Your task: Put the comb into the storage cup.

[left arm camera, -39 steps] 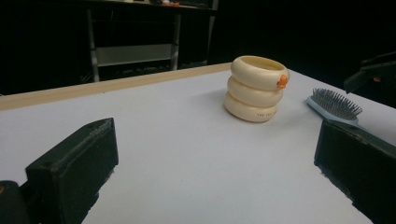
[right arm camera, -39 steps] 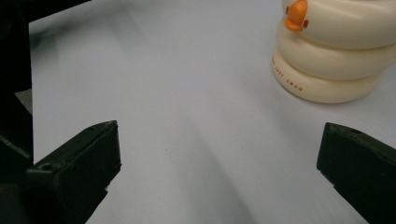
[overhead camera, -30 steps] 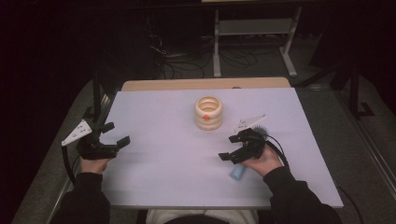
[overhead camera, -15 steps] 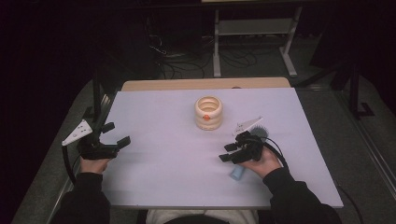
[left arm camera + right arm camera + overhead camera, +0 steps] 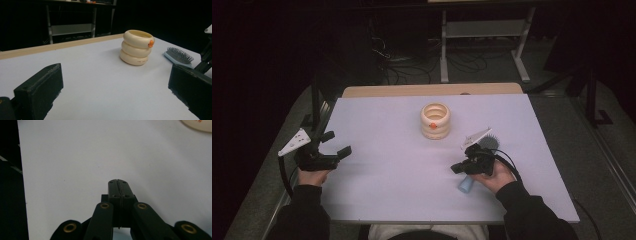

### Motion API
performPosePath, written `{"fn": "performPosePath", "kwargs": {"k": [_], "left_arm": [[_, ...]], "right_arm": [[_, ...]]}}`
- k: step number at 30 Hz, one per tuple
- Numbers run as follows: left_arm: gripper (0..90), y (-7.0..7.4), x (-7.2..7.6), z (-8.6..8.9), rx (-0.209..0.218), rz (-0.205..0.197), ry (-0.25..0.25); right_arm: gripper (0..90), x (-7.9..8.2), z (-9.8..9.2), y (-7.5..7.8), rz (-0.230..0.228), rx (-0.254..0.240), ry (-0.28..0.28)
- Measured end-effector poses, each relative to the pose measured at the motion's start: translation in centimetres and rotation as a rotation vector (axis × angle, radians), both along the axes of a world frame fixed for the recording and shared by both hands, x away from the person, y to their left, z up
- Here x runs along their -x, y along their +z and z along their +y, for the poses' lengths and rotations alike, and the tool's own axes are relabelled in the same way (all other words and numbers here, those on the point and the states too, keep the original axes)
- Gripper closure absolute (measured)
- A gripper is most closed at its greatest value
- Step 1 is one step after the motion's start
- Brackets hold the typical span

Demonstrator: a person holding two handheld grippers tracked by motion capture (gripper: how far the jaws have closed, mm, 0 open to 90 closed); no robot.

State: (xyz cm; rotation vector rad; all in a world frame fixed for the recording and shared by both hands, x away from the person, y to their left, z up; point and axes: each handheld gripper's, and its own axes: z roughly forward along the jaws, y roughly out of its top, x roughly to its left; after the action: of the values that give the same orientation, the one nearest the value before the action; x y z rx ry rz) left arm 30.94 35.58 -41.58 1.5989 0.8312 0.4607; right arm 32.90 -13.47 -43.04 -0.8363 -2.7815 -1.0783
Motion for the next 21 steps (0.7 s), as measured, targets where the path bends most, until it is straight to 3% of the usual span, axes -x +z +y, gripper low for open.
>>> {"fn": "performPosePath", "kwargs": {"k": [15,21], "left_arm": [[0.0,0.0,0.0,0.0,0.0,0.0,-0.002],[0.0,0.0,-0.1,-0.1,0.002,0.004,-0.004]], "right_arm": [[88.7,0.3,-0.2,-0.8,0.037,0.049,0.022],[88.7,0.5,-0.8,-1.4,0.062,0.093,0.029]]}}
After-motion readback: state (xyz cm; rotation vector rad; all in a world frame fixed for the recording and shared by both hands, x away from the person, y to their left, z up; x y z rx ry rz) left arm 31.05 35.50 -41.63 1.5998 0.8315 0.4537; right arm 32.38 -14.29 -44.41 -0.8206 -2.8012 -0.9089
